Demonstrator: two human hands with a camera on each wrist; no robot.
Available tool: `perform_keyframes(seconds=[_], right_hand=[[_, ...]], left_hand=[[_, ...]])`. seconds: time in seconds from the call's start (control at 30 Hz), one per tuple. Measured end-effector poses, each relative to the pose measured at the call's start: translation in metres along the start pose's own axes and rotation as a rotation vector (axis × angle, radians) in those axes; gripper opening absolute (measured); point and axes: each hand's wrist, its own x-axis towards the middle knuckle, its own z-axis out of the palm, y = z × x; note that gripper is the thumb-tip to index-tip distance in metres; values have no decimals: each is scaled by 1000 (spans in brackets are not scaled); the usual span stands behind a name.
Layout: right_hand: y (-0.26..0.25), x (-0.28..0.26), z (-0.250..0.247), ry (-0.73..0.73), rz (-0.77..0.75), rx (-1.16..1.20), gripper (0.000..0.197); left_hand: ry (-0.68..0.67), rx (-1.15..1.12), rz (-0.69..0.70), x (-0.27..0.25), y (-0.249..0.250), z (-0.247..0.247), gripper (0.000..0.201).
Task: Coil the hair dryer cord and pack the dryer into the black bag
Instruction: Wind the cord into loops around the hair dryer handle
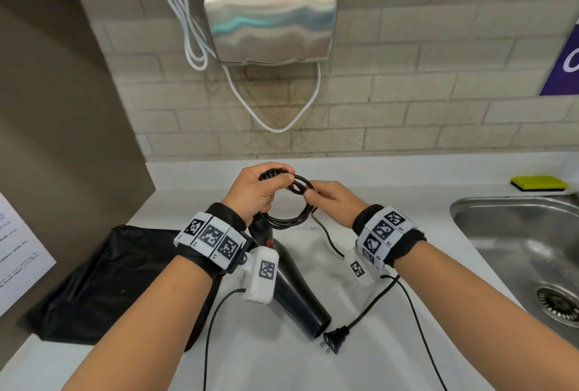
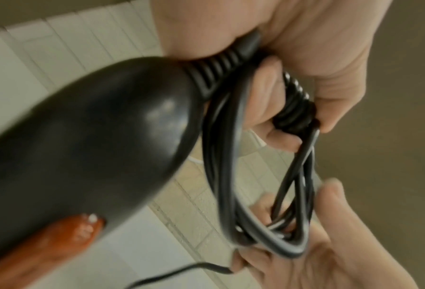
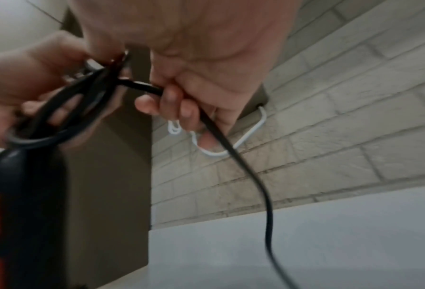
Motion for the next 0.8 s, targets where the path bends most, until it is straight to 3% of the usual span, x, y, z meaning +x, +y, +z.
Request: perform_keyframes(seconds=[0.17,0.27,0.4,0.43,0.53,0.63,0.8], right_hand=[[4,0,-21,128,4,-133,30],[-11,7,-28,301,-12,-192,23],[-26,7,-29,475,-128,-192,24],[-30,5,-27,497,-167,-193,25],[-37,2,-19,526,-241,-158,25],[-41,-1,-11,542,-278,-122,26],[-35,-8,-15,462,-294,-116,25]], left_hand=[[-32,40,0,-2,3,-1,18],[-60,91,21,-1,3,9,12],[-42,205,22,4,3,15,1],[-51,239,25,4,3,15,8],[-130,358,50,4,7,16,21],[-164,373,54,4,8,18,10],[23,104,34,6,3,16,13]])
